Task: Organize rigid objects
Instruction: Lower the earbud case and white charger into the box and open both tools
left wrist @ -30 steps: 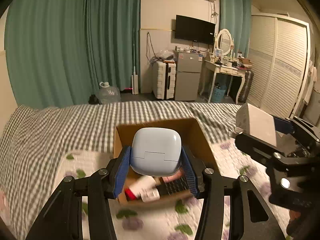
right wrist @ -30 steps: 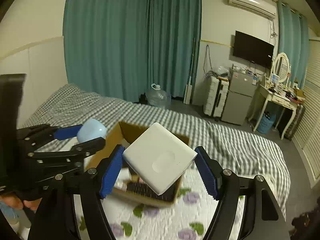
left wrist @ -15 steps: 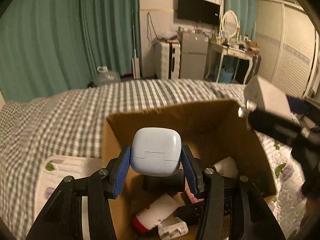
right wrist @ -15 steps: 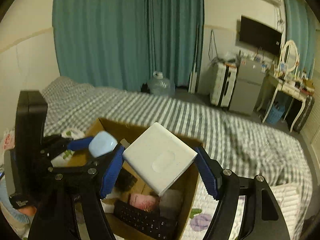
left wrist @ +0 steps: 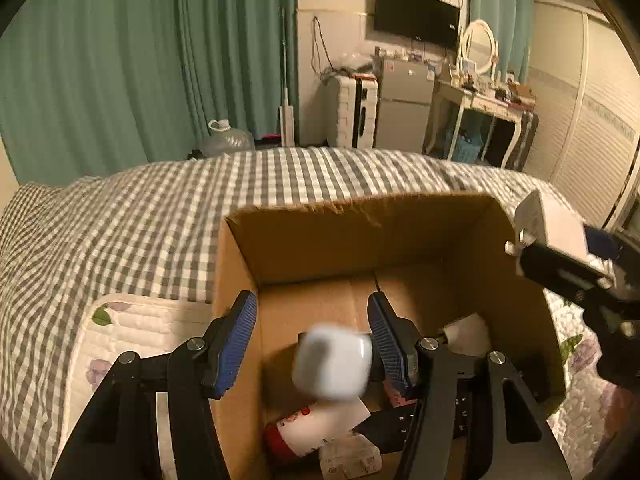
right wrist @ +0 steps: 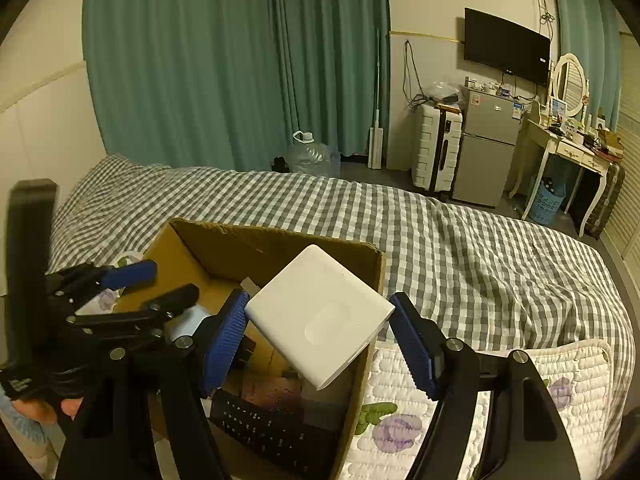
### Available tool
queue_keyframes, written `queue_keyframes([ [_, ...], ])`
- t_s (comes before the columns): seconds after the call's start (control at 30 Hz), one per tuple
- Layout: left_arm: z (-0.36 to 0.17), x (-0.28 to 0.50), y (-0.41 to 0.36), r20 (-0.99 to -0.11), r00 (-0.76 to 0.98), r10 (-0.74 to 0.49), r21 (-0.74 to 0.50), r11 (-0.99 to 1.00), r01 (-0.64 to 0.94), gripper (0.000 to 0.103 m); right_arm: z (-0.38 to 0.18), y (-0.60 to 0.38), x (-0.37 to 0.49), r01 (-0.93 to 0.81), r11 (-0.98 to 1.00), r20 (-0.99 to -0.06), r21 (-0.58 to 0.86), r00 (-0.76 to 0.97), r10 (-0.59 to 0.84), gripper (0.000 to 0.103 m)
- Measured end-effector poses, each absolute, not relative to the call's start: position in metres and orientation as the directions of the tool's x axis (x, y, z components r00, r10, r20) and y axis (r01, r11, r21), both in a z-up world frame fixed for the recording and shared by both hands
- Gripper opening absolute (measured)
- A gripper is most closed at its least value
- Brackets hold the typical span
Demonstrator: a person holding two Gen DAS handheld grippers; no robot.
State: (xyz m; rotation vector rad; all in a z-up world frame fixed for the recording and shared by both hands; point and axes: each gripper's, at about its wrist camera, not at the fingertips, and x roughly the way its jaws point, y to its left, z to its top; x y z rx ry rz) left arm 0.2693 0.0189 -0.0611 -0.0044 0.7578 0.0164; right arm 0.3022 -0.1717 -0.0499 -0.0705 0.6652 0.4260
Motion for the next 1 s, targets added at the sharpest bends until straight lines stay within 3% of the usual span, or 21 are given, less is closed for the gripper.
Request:
queue_keyframes([
  [0.23,-0.042,0.264,0.027,-0.633,0.773,0.045,0.026,0.999,-0.037,0.062,-0.061,-0.143,0.326,-0.458,0.887,-0.645,0.048,0.664,0.378,0.071],
  [0.5,-0.047,0.271,0.043,-0.628,0.774,0.082,0.013,0.995,-0.094,0.063,-0.086,-0.130,0.353,-0.467,0.879,-0.685,0.095,0.610,0.398,0.072],
  [0.63,-0.054,0.269,0.039,-0.638,0.765,0.090,0.023,0.995,-0.098,0.063,-0.077,-0.143,0.348,-0.440,0.890,-0.650,0.115,0.645,0.403,0.080],
  [0.77,-0.050,0.262,0.034,-0.633,0.766,0.109,0.042,0.993,-0.107,0.064,-0.061,-0.153,0.335,-0.411,0.906,-0.615,0.103,0.689,0.382,0.080],
  [0.97,-0.019,0.236,0.021,-0.577,0.805,0.139,0.076,0.990,-0.117,0.070,-0.026,-0.167,0.295,-0.379,0.925,-0.553,0.033,0.764,0.333,0.085],
  [1.0,-0.011,0.229,0.018,-0.561,0.815,0.146,0.084,0.989,-0.120,0.071,-0.019,-0.170,0.288,-0.375,0.927,-0.541,0.029,0.774,0.330,0.090],
])
